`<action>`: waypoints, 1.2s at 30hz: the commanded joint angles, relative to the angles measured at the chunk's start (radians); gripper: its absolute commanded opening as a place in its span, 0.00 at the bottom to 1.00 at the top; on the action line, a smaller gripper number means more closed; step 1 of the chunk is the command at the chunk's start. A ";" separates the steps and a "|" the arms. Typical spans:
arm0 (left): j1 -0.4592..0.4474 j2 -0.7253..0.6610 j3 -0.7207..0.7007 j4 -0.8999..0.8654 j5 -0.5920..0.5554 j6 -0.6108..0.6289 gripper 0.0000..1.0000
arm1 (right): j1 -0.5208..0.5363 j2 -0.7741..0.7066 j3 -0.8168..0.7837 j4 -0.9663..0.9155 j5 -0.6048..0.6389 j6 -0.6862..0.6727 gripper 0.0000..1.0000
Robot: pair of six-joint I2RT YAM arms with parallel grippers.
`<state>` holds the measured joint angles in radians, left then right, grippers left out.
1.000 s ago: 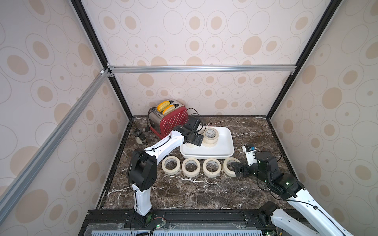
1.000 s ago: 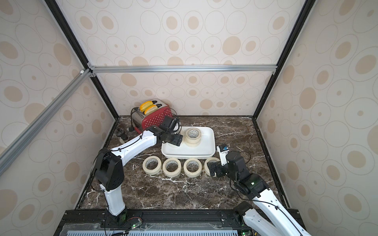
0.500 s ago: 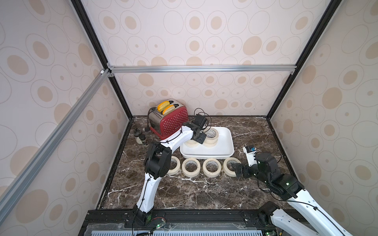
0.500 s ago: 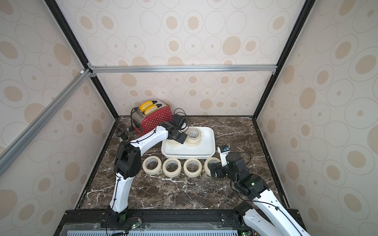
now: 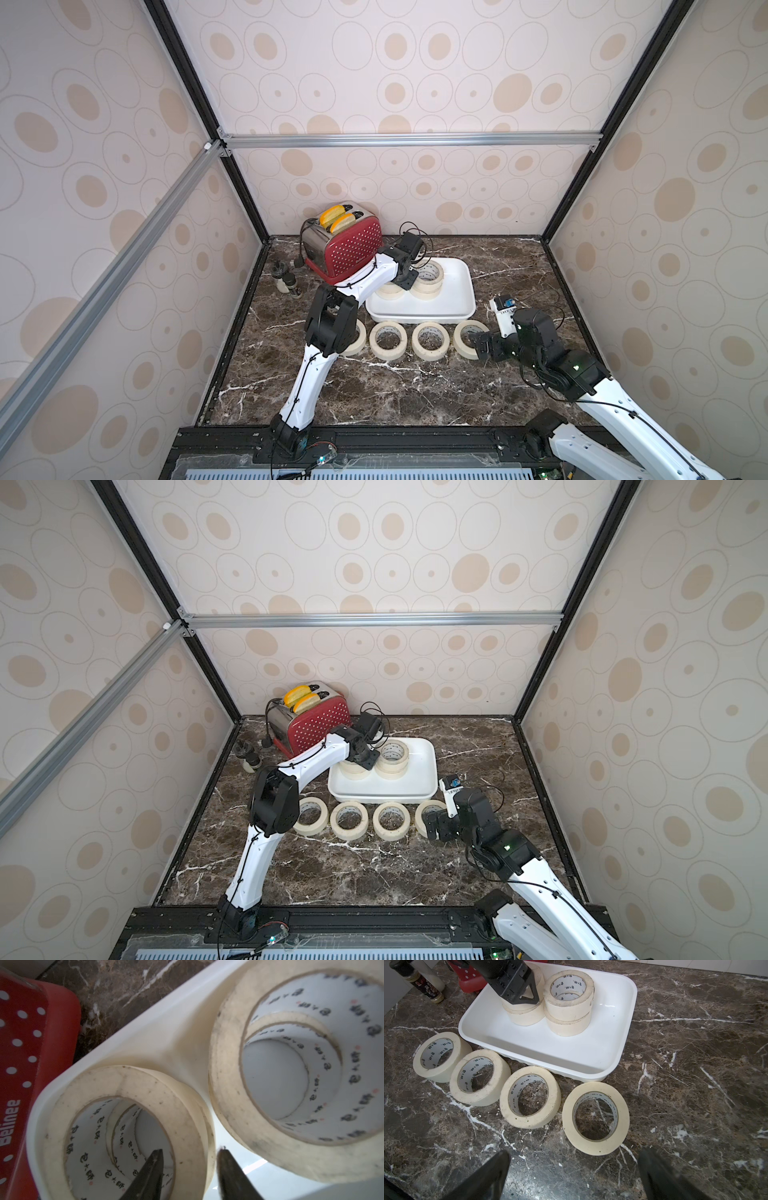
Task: Take out the art tape in the storage box
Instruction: Pick up the art tape from the storage box.
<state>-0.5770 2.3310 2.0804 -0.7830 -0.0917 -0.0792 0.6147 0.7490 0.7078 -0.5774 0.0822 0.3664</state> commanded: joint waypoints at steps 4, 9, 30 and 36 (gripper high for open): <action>0.009 0.025 0.043 -0.039 0.031 0.010 0.28 | -0.007 0.010 -0.002 -0.004 0.009 0.012 1.00; 0.009 0.011 0.041 -0.038 0.032 0.010 0.17 | -0.007 0.017 -0.002 -0.004 0.011 0.013 1.00; 0.006 -0.488 -0.383 0.084 0.031 -0.163 0.09 | -0.008 0.049 0.010 0.022 0.014 0.008 1.00; -0.002 -0.711 -0.598 0.122 0.026 -0.220 0.08 | -0.007 0.090 0.022 0.061 0.001 0.000 1.00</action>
<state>-0.5735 1.6958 1.5421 -0.6956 -0.0437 -0.2527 0.6147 0.8291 0.7082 -0.5453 0.0841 0.3771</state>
